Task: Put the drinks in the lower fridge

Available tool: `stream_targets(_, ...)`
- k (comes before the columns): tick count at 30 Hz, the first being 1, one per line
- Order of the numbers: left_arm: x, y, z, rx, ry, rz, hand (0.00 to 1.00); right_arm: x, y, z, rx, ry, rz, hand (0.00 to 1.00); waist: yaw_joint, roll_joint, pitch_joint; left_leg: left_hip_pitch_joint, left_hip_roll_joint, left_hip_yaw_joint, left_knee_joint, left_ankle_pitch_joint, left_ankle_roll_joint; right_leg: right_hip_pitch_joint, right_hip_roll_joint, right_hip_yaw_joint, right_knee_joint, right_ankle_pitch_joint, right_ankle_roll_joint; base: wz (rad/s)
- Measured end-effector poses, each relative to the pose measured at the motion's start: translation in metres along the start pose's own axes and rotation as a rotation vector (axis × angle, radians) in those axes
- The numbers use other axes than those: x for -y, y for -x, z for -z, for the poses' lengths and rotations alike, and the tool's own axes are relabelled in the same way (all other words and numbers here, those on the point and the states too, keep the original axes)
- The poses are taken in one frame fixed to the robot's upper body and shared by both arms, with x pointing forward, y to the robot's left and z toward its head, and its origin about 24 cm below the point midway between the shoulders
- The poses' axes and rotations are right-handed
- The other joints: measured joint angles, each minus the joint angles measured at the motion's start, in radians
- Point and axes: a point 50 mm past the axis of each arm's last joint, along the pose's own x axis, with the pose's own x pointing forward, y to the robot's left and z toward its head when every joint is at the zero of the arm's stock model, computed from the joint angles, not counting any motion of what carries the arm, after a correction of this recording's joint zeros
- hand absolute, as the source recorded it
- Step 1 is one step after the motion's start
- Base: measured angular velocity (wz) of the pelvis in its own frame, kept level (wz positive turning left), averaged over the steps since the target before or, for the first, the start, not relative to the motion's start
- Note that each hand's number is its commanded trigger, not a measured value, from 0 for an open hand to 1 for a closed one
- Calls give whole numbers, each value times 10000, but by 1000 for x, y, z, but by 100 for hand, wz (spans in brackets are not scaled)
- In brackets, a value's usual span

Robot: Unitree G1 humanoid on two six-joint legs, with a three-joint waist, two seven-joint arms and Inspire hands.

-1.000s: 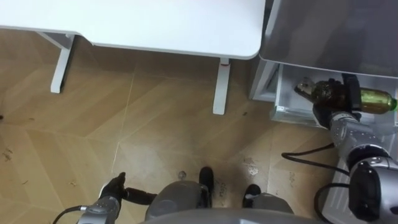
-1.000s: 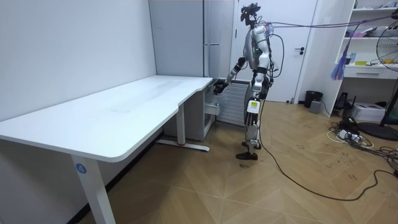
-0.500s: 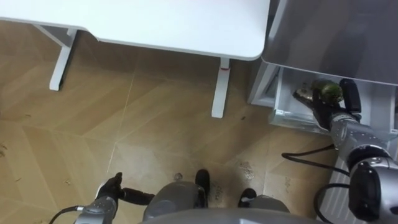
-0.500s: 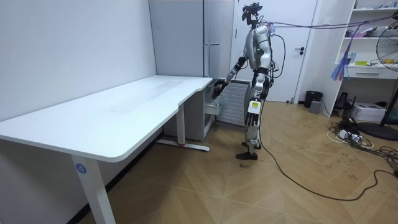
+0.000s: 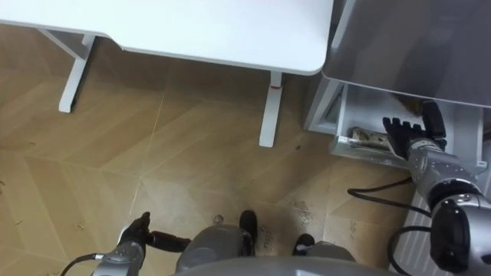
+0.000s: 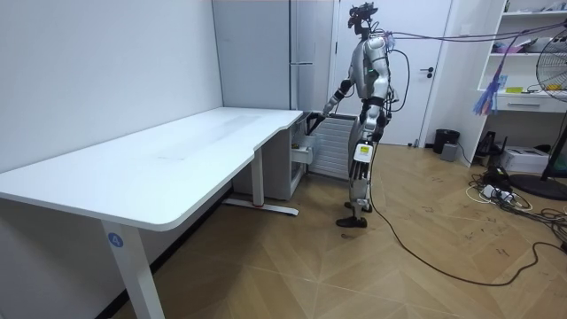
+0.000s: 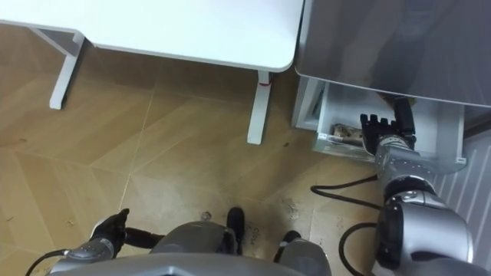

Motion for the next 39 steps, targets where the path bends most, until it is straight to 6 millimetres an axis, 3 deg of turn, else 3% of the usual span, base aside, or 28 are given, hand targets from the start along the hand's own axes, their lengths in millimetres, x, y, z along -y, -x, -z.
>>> stream_targets(17, 0, 1, 1, 42, 13, 57, 0, 0, 0, 1, -64, 54, 8, 0, -135, 49, -35, 196, -8, 10, -57, 2, 1, 190, -9, -17, -3, 2, 3, 0)
stream_targets(28, -5, 4, 16, -285, 13, -206, 0, 4, 0, 1, -163, 858, 321, 0, -455, -8, -61, 851, -50, 5, -241, 9, 0, 972, 21, -48, -364, 9, 49, 3)
stream_targets(33, -8, 6, 27, -606, 141, -339, 0, 29, 3, -9, -37, 1388, 912, 0, -725, -226, -233, 1289, -134, -30, -467, 7, 1, 1554, 31, -327, -867, 46, 113, 15)
stream_targets(39, -10, 8, 32, -739, 292, -535, 0, 58, 10, -22, 119, 2299, 1513, 0, -688, -386, -206, 1633, -153, 9, -750, 2, -4, 1786, 24, -193, -879, 47, 125, -5)
